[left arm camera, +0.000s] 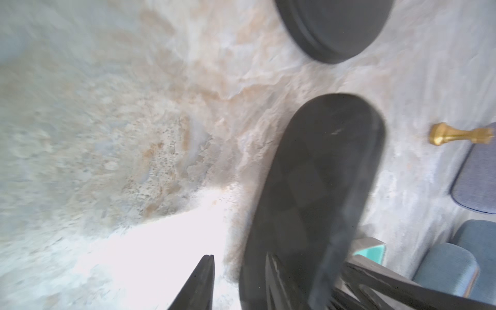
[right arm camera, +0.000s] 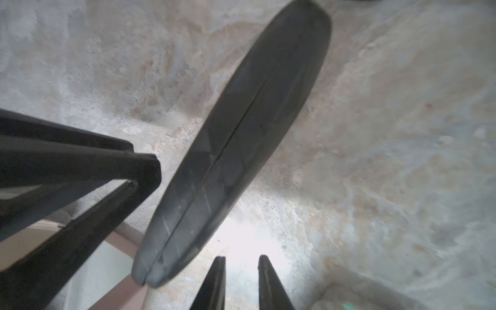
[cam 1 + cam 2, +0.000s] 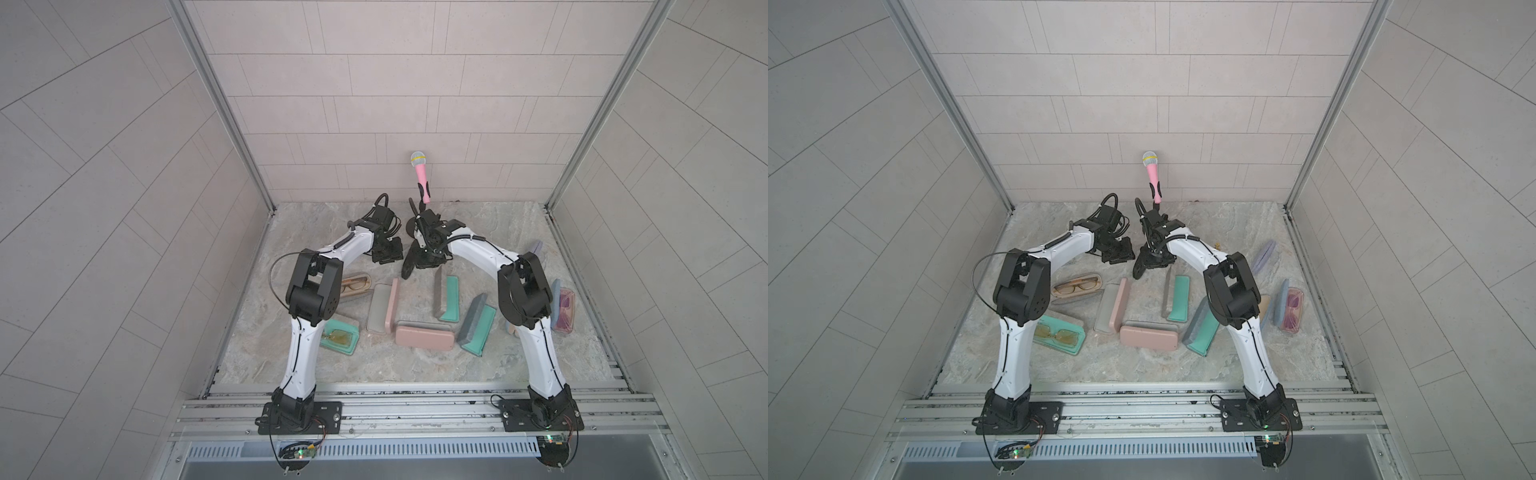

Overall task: Close the glasses case
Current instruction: Close the glasses case at the center of the board, then pick up the glasses case at the center of the board.

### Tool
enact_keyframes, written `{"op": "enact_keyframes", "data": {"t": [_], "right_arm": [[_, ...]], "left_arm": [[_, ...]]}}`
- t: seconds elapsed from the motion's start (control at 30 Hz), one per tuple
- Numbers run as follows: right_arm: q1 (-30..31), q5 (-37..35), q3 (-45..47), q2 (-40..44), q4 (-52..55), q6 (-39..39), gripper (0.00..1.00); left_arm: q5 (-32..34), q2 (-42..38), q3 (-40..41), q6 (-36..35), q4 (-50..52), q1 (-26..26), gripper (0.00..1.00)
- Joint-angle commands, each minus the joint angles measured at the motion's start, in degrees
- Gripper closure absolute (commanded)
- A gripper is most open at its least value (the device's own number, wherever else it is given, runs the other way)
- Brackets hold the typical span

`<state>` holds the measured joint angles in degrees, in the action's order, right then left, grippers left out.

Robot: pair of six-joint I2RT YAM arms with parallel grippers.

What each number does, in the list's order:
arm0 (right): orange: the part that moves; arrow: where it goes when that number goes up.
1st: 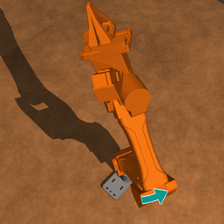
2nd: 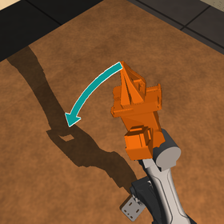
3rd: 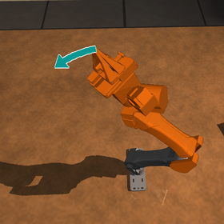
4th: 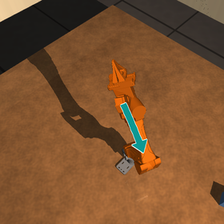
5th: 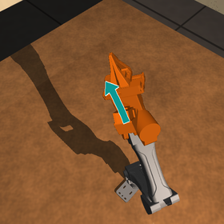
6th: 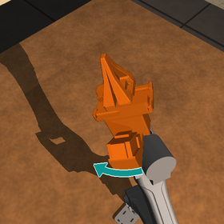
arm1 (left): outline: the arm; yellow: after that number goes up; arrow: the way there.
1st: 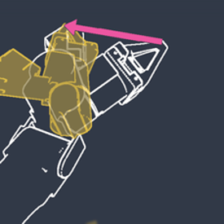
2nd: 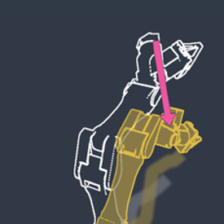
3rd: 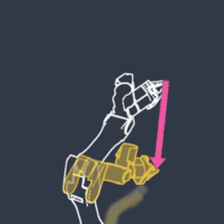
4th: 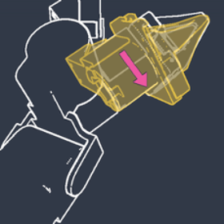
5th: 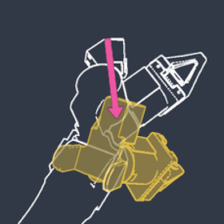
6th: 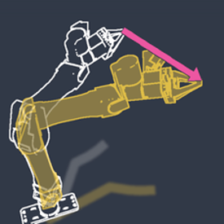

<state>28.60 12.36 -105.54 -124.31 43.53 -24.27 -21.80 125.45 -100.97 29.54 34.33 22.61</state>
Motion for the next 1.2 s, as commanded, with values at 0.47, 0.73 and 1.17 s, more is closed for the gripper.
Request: {"op": "enact_keyframes", "data": {"t": [0.47,0.73,1.17], "right_arm": [[-1.62,-7.55,17.12,23.53,-5.09,-1.82,0.42],[-2.23,-6.80,24.12,26.29,-6.54,-2.20,0.41],[-3.21,-5.50,27.67,26.93,-8.20,-2.80,0.40]], "left_arm": [[2.54,-1.02,-7.79,-6.94,9.25,2.67,0.17],[5.29,3.45,-15.02,-10.49,14.03,5.97,0.12],[8.12,11.71,-22.57,-11.06,18.73,6.62,0.19]]}}
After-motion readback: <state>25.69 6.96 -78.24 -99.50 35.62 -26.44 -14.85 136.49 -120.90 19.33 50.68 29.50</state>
